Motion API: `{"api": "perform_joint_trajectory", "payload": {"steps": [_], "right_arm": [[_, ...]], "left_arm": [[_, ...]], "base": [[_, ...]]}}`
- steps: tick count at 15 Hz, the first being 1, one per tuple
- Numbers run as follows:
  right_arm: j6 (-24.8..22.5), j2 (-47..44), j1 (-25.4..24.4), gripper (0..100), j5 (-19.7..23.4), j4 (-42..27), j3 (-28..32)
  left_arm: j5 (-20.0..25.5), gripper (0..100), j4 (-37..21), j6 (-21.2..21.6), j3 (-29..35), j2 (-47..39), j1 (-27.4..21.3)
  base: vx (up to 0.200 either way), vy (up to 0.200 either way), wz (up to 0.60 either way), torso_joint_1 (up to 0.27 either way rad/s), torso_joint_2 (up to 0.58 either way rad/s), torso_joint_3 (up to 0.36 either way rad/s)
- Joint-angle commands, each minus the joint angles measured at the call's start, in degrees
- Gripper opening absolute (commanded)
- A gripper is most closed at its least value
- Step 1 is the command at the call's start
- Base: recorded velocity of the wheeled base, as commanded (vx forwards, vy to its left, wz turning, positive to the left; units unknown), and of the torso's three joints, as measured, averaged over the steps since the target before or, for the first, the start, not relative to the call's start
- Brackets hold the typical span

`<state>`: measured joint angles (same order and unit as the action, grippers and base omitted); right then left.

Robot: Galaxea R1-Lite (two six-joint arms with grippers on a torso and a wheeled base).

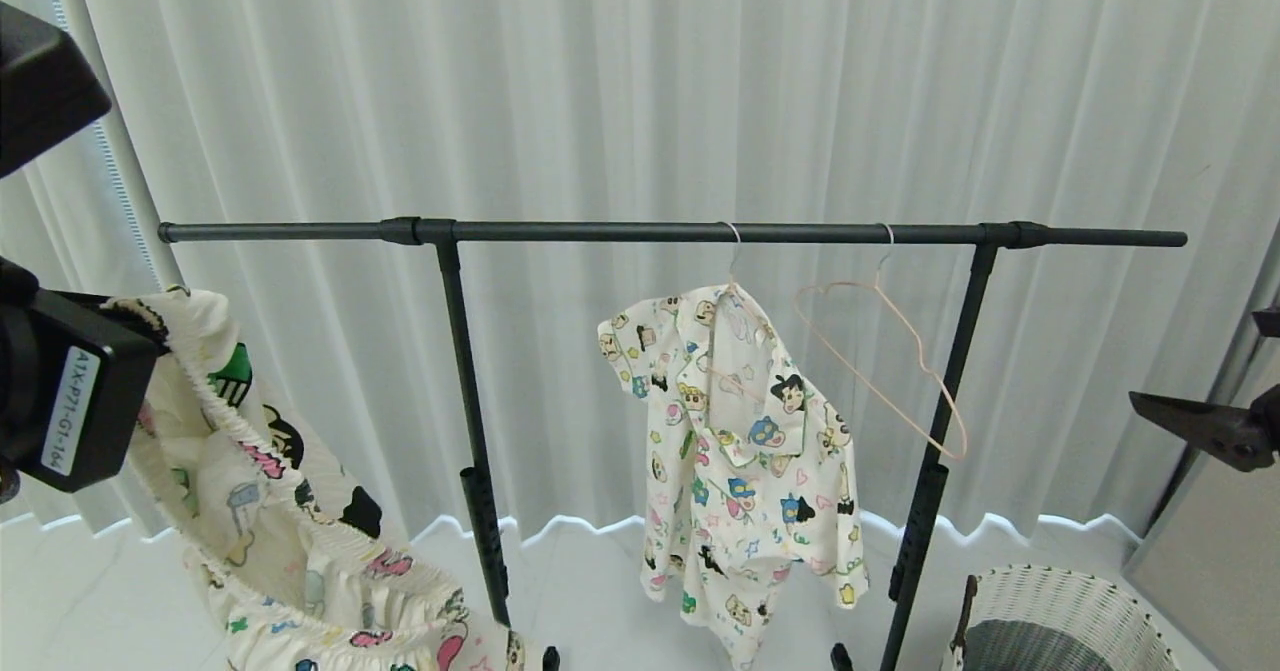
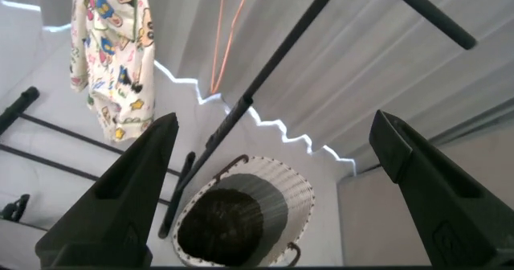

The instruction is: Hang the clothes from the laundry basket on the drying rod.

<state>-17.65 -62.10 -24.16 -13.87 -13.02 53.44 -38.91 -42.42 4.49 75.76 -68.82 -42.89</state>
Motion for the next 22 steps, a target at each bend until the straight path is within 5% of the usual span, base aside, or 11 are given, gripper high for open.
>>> {"api": "perform_joint_trajectory", "payload": {"steps": [1, 5, 11, 13, 22], "right_arm": [[-0.01, -0.04, -0.01, 100, -0.01, 0.01, -0.80], [0.51, -0.74, 0.08, 100, -0.01, 0.01, -2.82], [14.49, -6.63, -0.01, 100, 0.07, 0.10, -2.82], [19.67, -9.71, -0.10, 100, 0.87, 1.42, -2.55], [29.08, -25.09, -0.10, 100, 0.87, 8.45, -2.29]], "left_arm": [[-0.02, 0, -0.03, 0.00, -0.18, 0.00, -0.18], [-0.02, 0, -0.03, 0.00, -0.18, 0.00, -0.09], [-0.02, 0, -0.03, 0.00, -0.44, 0.09, -1.59], [-0.02, 0, -0.03, 0.00, -0.53, 0.35, -3.34], [-0.02, 0, 0.06, 0.00, -0.44, 0.44, -3.87]], "base": [[0.200, 0.000, 0.00, 0.007, 0.00, -0.002], [0.200, 0.000, 0.00, 0.001, 0.00, 0.001], [0.200, 0.000, 0.00, 0.004, 0.00, 0.002], [0.000, 0.000, 0.00, 0.000, 0.00, 0.000], [0.000, 0.000, 0.00, 0.000, 0.00, 0.000]]}}
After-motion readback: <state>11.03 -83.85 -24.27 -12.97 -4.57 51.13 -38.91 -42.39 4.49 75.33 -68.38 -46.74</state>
